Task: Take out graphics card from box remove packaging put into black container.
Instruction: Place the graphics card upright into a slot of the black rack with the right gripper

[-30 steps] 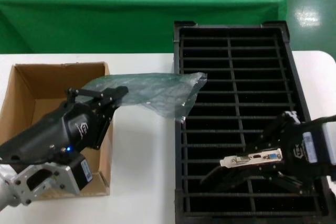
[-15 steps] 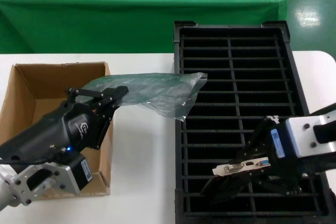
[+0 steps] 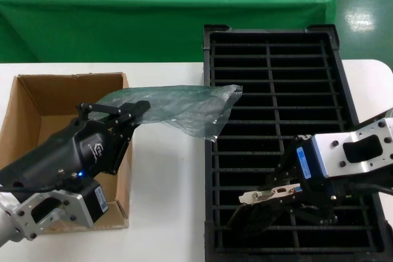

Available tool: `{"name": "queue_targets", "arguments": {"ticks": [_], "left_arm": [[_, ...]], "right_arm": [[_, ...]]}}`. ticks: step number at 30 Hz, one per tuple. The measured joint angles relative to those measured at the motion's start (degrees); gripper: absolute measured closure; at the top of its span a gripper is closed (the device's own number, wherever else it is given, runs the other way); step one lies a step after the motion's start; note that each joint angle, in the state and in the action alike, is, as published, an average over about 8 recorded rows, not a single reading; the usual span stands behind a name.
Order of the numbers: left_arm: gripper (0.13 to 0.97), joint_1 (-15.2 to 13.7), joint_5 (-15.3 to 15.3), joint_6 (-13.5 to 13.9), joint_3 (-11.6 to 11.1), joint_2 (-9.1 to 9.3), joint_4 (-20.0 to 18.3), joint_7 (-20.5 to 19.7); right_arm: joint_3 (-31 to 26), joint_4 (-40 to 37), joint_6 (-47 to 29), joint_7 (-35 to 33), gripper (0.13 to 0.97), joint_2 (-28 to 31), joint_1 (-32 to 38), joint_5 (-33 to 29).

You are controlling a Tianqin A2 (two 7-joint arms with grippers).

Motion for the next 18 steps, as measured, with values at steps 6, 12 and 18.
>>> {"name": "queue_targets", "arguments": {"ticks": [6,12,18], "left_arm": [[0.958,0.0,0.0,0.0,0.0,0.0,0.0,0.0],[0.958,0.0,0.0,0.0,0.0,0.0,0.0,0.0],[0.958,0.0,0.0,0.0,0.0,0.0,0.0,0.0]], "right_arm": [[0.0,-0.9,0.0,-0.5,0.906,-0.8,-0.5,-0.9],[0.2,-2.2,0.1,-1.4,0.906,-1.4,-0.8,-2.2],[0.4,-3.9,0.1,-2.6,0.906,-2.2,-1.4,-3.9]]}}
